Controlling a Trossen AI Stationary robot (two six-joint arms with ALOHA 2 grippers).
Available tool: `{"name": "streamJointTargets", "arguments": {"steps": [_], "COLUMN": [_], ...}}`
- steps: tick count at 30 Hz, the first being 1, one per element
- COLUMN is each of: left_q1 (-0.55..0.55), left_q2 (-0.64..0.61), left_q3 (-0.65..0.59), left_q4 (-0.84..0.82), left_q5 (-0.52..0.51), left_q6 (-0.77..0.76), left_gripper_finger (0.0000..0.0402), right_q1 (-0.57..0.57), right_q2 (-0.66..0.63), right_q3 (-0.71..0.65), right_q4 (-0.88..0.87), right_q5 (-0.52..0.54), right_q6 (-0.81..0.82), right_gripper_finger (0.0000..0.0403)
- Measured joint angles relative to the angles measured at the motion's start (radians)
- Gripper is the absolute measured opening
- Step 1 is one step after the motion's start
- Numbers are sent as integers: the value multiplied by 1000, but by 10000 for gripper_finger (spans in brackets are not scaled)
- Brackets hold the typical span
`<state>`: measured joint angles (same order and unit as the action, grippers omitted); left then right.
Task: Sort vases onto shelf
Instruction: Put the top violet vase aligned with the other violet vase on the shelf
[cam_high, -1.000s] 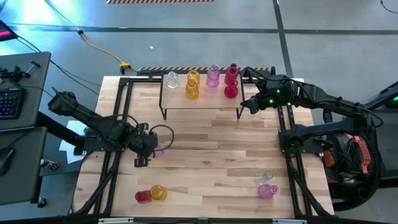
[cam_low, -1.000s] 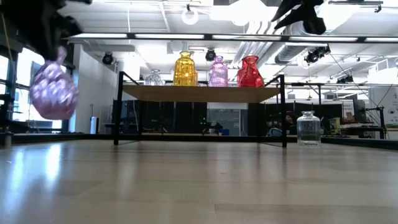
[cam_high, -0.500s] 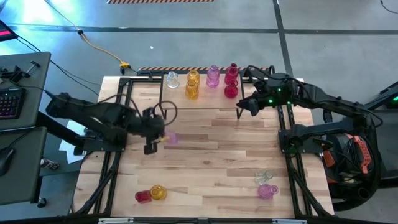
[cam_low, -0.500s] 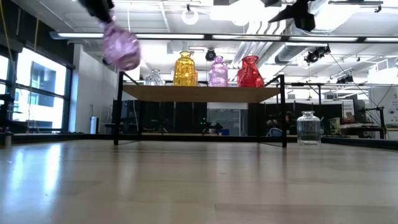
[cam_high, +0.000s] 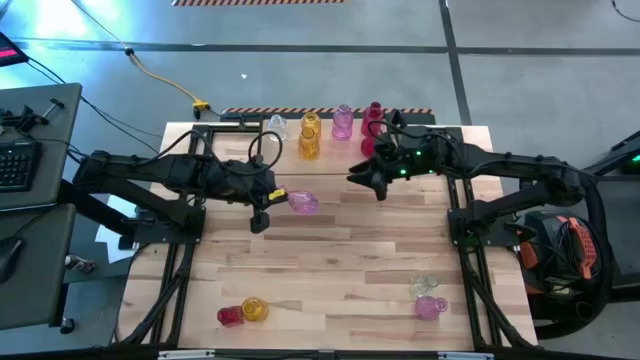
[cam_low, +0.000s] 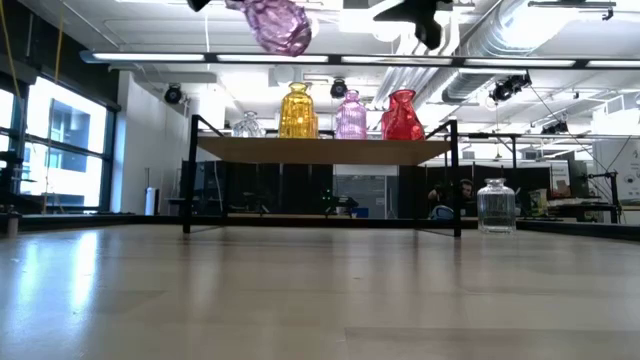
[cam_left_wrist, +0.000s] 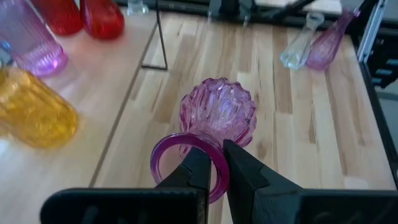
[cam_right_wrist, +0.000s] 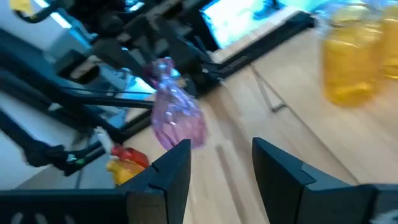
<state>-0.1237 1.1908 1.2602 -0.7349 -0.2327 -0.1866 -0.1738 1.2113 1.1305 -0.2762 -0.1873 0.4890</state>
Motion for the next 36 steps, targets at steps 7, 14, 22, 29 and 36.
{"name": "streamJointTargets", "arguments": {"steps": [7,14,22,29,36], "left_q1": [39,80,106,103,103], "left_q2": [41,89,97,98,142], "left_q3": [1,0,1,1,1], "left_q4": [59,90,133,135,149], "left_q5": [92,155,183,198,202], "left_q6": [1,19,51,89,95], "left_gripper_finger": [16,16,17,17,17], "right_q1": [-4,-31,-22,-20,10], "right_q2": [79,121,199,237,254], "right_q3": [0,0,0,0,0], "right_q4": [203,233,249,300,306], "right_q5": [-111,-118,-176,-219,-232], "right_q6": [3,0,-25,-18,-18], "right_gripper_finger": [152,152,152,152,152]}}
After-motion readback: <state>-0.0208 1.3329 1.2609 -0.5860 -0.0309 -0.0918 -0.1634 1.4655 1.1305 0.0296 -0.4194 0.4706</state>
